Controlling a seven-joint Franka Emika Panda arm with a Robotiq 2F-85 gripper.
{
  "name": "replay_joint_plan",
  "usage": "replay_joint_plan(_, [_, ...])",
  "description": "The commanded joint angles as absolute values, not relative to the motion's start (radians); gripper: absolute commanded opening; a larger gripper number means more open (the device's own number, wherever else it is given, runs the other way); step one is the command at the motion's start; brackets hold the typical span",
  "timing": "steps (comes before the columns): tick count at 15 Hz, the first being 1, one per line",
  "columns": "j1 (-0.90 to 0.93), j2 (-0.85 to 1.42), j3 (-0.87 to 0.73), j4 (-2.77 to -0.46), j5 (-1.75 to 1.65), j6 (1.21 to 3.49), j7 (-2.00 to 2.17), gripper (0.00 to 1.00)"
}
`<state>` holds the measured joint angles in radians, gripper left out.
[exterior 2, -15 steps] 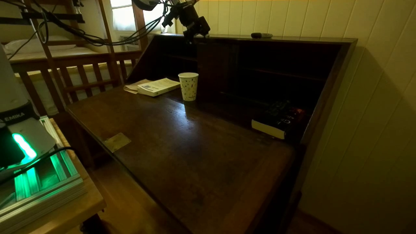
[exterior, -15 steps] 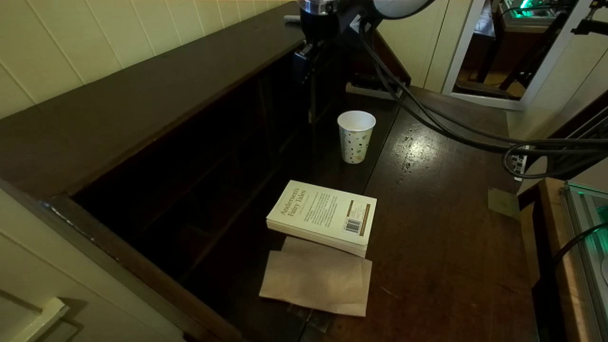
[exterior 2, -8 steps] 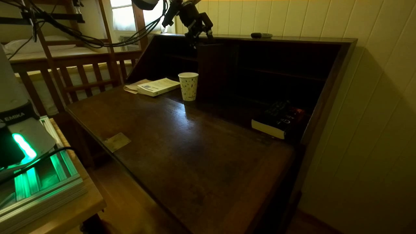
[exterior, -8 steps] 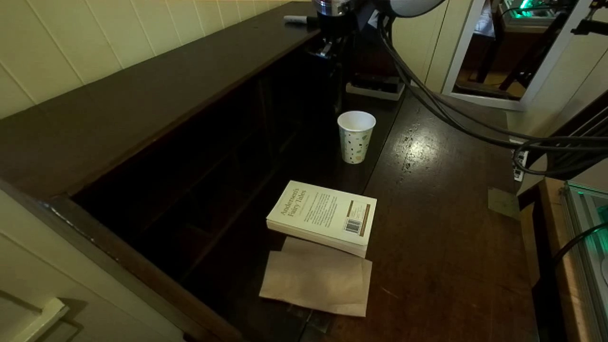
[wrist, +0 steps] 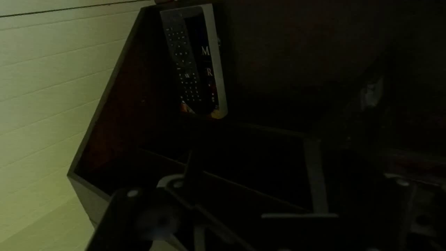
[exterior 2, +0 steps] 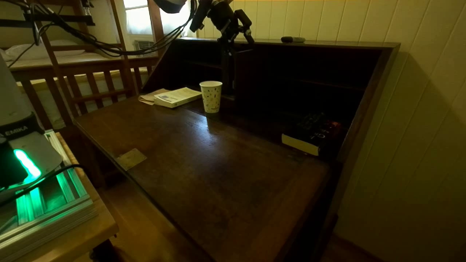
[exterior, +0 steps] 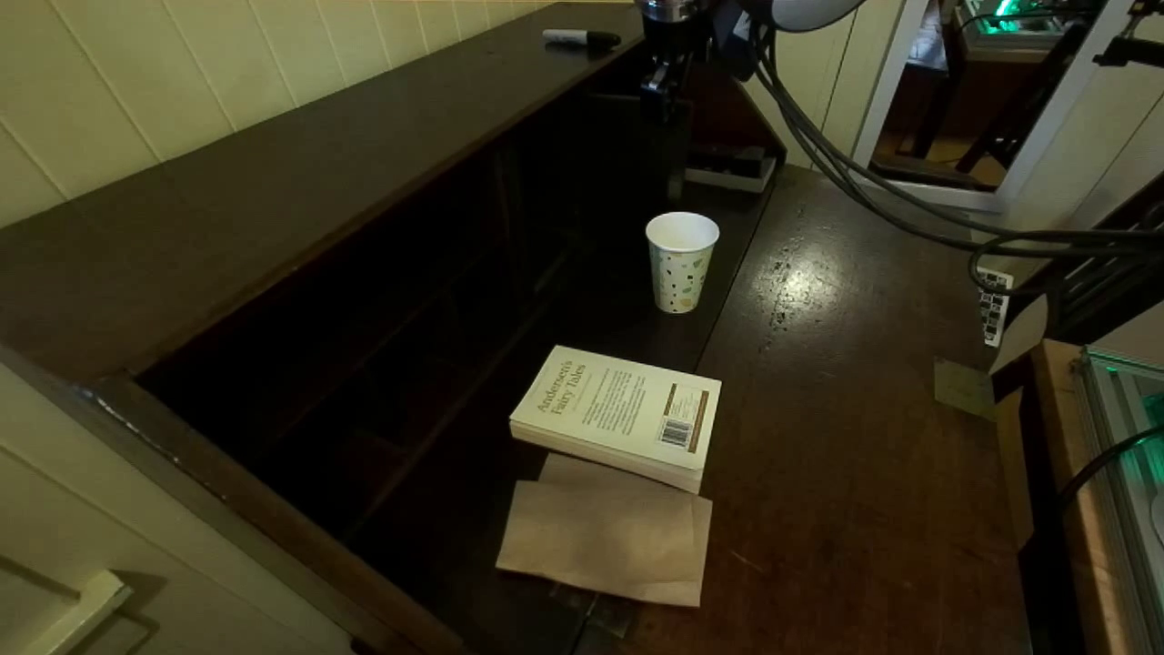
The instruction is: Remove the marker from the paper cup, put it on the top part of the desk, open the top middle cabinet door, put the paper cup inside the cabinet and close the cabinet door
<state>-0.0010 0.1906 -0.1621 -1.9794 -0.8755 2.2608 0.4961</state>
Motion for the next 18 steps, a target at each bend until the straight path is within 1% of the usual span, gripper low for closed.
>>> replay_joint_plan(1, [-0.015, 0.185, -0.159, -1.986, -0.955, 2.243, 0.531, 1.00])
replay_joint_plan(5, [-0.030, 0.182, -0.157, -1.986, -0.979, 2.245, 0.562, 1.00])
replay_joint_plan(13, [-0.040, 0.090, -0.129, -2.031, -0.749, 2.258, 0.536, 1.00])
replay_joint_plan(18, [-0.035, 0.036, -0.115, -2.062, -0.572, 2.225, 0.523, 1.00])
